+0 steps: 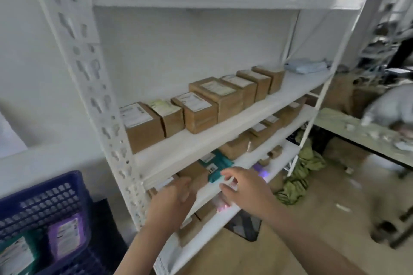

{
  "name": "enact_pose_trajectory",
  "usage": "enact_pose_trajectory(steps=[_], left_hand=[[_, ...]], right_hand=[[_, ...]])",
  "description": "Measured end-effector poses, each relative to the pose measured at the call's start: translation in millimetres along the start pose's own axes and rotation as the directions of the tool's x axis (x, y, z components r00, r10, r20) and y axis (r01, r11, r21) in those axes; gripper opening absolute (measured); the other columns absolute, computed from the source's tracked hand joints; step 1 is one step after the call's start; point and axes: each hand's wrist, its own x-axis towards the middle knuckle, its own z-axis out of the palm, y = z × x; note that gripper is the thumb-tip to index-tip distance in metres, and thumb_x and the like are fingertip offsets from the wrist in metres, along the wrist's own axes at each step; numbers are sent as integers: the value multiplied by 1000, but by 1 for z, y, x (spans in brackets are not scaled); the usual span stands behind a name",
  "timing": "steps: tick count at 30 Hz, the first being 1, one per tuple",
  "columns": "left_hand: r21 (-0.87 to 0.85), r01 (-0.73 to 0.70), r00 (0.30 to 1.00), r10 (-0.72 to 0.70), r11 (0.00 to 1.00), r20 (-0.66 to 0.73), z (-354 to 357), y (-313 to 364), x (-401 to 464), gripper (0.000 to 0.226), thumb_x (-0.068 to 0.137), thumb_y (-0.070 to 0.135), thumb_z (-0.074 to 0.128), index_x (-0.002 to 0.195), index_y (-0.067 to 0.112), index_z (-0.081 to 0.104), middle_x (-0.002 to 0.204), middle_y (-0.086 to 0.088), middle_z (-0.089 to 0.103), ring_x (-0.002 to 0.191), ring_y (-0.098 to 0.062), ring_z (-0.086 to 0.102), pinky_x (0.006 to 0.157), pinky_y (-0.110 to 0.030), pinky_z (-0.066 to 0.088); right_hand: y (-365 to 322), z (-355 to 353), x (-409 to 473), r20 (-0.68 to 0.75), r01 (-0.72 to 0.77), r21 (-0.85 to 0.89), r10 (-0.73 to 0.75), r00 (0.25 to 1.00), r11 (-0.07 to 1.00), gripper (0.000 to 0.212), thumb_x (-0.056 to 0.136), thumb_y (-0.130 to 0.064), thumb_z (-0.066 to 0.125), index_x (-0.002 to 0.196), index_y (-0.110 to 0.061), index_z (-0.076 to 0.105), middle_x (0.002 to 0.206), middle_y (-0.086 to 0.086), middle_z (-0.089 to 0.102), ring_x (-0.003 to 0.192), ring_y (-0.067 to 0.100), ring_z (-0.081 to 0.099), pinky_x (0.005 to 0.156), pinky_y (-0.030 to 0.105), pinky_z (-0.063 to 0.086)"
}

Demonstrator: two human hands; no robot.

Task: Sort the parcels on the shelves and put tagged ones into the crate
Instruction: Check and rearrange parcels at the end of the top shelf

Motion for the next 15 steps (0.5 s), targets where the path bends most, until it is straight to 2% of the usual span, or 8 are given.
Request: enact_pose_trajectory(steps=[3, 5, 7, 9, 10, 12, 13, 15], left_hand=[[23, -20, 1000, 20, 1000, -4, 27, 50, 49, 28, 95, 42, 55, 120, 29, 62, 109, 9, 69, 94, -11, 65, 81, -29, 54], [26, -63, 998, 64, 998, -25, 46, 79, 82, 22, 95, 42, 59, 113, 32, 63, 103, 18, 68, 85, -2, 66, 78, -18, 56], [11, -51, 998, 51, 999, -39, 66, 107, 118, 14, 92, 41, 65, 103, 35, 60, 94, 24, 64, 74, 4, 65, 66, -5, 49], [-17, -52, 998, 51, 999, -37, 82, 133, 155, 17, 86, 37, 74, 97, 32, 62, 78, 24, 56, 56, 8, 56, 53, -1, 41], [-33, -61, 998, 60, 998, -34, 90, 147, 174, 19, 85, 36, 75, 100, 29, 65, 79, 23, 55, 57, 7, 54, 57, -3, 44], [-102, -93, 994, 87, 990, -65, 108, 175, 211, 30, 90, 34, 69, 118, 24, 64, 97, 16, 60, 82, -2, 61, 78, -19, 52], [-140, -100, 993, 91, 985, -68, 118, 189, 229, 35, 92, 33, 66, 125, 23, 61, 107, 12, 61, 95, -8, 61, 86, -26, 51], [-150, -102, 993, 93, 983, -68, 138, 215, 264, 37, 93, 33, 64, 128, 23, 60, 115, 7, 64, 98, -11, 60, 86, -23, 48]], right_hand=[[66, -34, 18, -17, -85, 19, 85, 996, 996, 41, 94, -50, 57, 132, -35, 56, 109, -22, 59, 98, -1, 58, 86, 23, 48], [107, -57, 38, -23, -94, 7, 94, 995, 996, 41, 94, -50, 57, 132, -35, 55, 113, -19, 60, 101, 1, 58, 88, 26, 50], [148, -79, 60, -36, -98, 11, 98, 995, 995, 40, 94, -50, 57, 131, -36, 55, 112, -20, 60, 101, 1, 58, 89, 28, 51], [185, -101, 80, -27, -119, 32, 120, 992, 992, 38, 94, -49, 58, 129, -37, 56, 108, -23, 57, 97, 1, 57, 87, 27, 50], [203, -113, 91, -21, -132, 35, 133, 991, 991, 37, 93, -49, 57, 129, -38, 56, 107, -23, 57, 97, 1, 57, 87, 27, 51], [239, -139, 113, -9, -153, 18, 153, 988, 988, 38, 93, -49, 57, 129, -38, 56, 111, -21, 58, 99, 1, 58, 89, 29, 52], [258, -152, 126, -12, -165, 12, 166, 986, 986, 37, 93, -47, 58, 128, -37, 56, 113, -20, 59, 101, 2, 58, 90, 29, 52], [293, -176, 146, -35, -194, 20, 194, 980, 981, 34, 94, -45, 60, 126, -37, 56, 113, -19, 59, 101, 0, 58, 88, 28, 52]])
